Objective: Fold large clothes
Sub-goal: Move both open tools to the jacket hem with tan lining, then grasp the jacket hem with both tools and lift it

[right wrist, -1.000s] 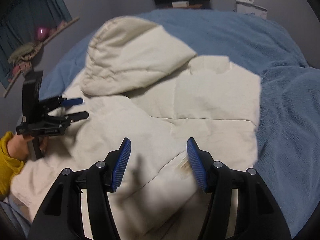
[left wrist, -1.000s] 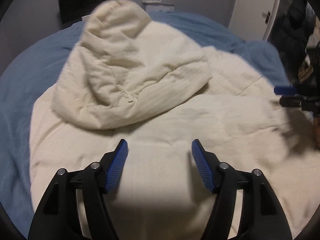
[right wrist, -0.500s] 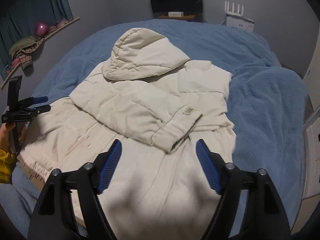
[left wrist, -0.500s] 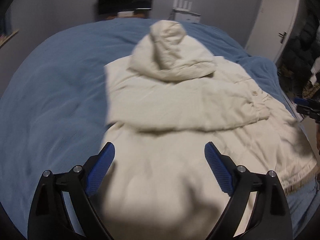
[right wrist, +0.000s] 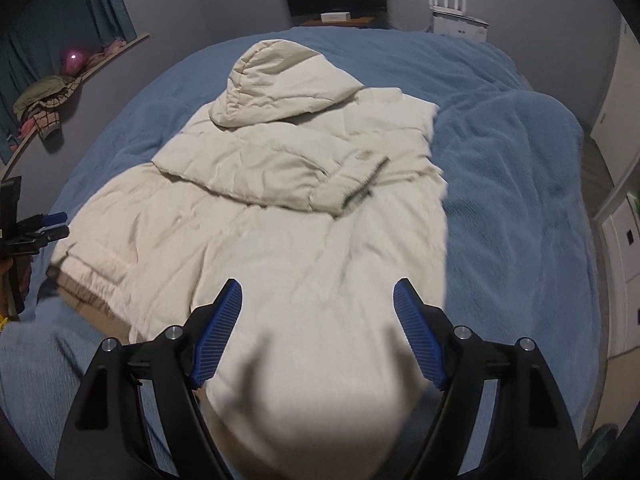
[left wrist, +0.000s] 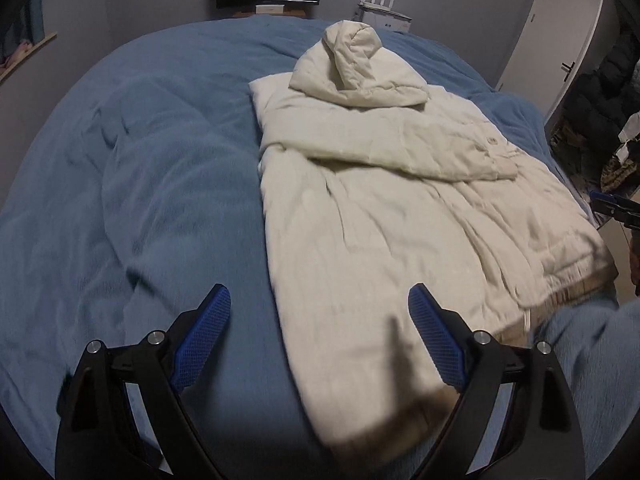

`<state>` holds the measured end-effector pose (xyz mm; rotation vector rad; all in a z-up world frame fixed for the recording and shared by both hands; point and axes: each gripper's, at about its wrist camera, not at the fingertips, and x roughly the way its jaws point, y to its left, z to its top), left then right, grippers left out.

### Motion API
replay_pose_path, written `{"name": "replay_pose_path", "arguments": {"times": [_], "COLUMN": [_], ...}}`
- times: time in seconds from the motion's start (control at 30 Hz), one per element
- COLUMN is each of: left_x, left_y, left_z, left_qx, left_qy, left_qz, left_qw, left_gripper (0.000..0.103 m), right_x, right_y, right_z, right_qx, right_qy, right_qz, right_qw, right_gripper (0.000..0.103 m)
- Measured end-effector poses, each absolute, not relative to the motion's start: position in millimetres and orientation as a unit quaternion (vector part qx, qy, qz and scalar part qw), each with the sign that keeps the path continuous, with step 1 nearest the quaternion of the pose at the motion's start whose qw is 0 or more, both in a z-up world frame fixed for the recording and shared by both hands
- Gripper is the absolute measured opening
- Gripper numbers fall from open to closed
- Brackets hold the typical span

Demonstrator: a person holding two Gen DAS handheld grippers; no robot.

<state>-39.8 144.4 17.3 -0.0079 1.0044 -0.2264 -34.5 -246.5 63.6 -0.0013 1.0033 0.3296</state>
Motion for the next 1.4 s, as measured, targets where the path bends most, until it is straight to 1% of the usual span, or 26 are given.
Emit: {"name": "replay_pose_path", "arguments": {"times": [0.1, 0.27, 0.33, 0.4, 0.63, 0.67, 0.7, 0.77, 0.8, 0.83, 0.97, 1.0, 1.03, 1.07, 1.1, 1.13, 1.23, 1.4], "left_x": [-54.3, -64.5, -67.6, -71.0, -82.6, -84.2, -84.9, -86.6, -87.0, -87.3, -81.6, -80.0, -79.0, -78.5, -78.2, -77.4, -74.4, -55.1], "left_y": [144.4, 148.8, 149.3, 150.2, 152.1, 153.0, 153.7, 152.6, 152.1, 151.2, 146.2, 146.9, 149.2, 152.4, 158.4, 162.3, 165.8, 163.4], "left_z": [10.7, 2.0, 3.3, 3.6, 2.4, 1.6, 1.4, 2.3, 2.5, 2.6, -3.7, -3.9, -3.1, -1.1, 2.5, 5.0, 14.5, 46.6], "left_qx": [0.0, -0.026, -0.031, -0.045, -0.056, -0.064, -0.069, -0.072, -0.074, -0.076, -0.08, -0.084, -0.091, -0.098, -0.115, -0.124, -0.126, -0.111], "left_qy": [0.482, 0.491, 0.492, 0.496, 0.501, 0.503, 0.503, 0.502, 0.502, 0.502, 0.503, 0.501, 0.497, 0.492, 0.483, 0.479, 0.464, 0.43], "left_qz": [-0.102, -0.113, -0.122, -0.136, -0.153, -0.159, -0.164, -0.171, -0.175, -0.178, -0.184, -0.185, -0.185, -0.184, -0.188, -0.193, -0.197, -0.203], "left_qw": [0.87, 0.863, 0.861, 0.856, 0.85, 0.847, 0.845, 0.844, 0.844, 0.843, 0.841, 0.841, 0.843, 0.845, 0.847, 0.847, 0.854, 0.873], "left_gripper": [0.084, 0.075, 0.068, 0.064, 0.059, 0.059, 0.058, 0.056, 0.052, 0.051, 0.05, 0.045, 0.028, 0.021, 0.016, 0.014, 0.013, 0.012], "right_x": [-51.7, -74.2, -81.7, -87.1, -106.5, -108.2, -110.9, -114.4, -114.4, -112.9, -101.1, -98.2, -97.6, -98.3, -99.4, -100.1, -98.8, -81.5], "right_y": [-258.1, -277.7, -283.0, -287.4, -289.0, -288.3, -286.4, -283.0, -282.1, -282.5, -283.9, -283.4, -281.7, -278.5, -275.5, -273.9, -270.8, -264.2], "right_z": [60.9, 51.5, 48.0, 43.0, 28.0, 28.7, 29.0, 28.5, 27.9, 26.3, 14.0, 14.3, 17.4, 23.0, 29.7, 36.1, 53.2, 80.8], "right_qx": [0.005, 0.019, 0.029, 0.046, 0.083, 0.086, 0.091, 0.086, 0.085, 0.088, 0.117, 0.121, 0.117, 0.104, 0.09, 0.079, 0.061, 0.048], "right_qy": [0.485, 0.5, 0.505, 0.513, 0.532, 0.531, 0.53, 0.53, 0.53, 0.531, 0.533, 0.526, 0.516, 0.503, 0.491, 0.48, 0.456, 0.428], "right_qz": [0.145, 0.128, 0.128, 0.136, 0.155, 0.16, 0.172, 0.176, 0.176, 0.177, 0.18, 0.179, 0.178, 0.178, 0.178, 0.179, 0.181, 0.189], "right_qw": [0.862, 0.856, 0.853, 0.846, 0.828, 0.828, 0.825, 0.825, 0.825, 0.824, 0.818, 0.823, 0.83, 0.84, 0.848, 0.855, 0.869, 0.883], "right_gripper": [0.075, 0.075, 0.075, 0.075, 0.073, 0.069, 0.057, 0.056, 0.056, 0.056, 0.056, 0.052, 0.036, 0.031, 0.022, 0.018, 0.014, 0.012]}}
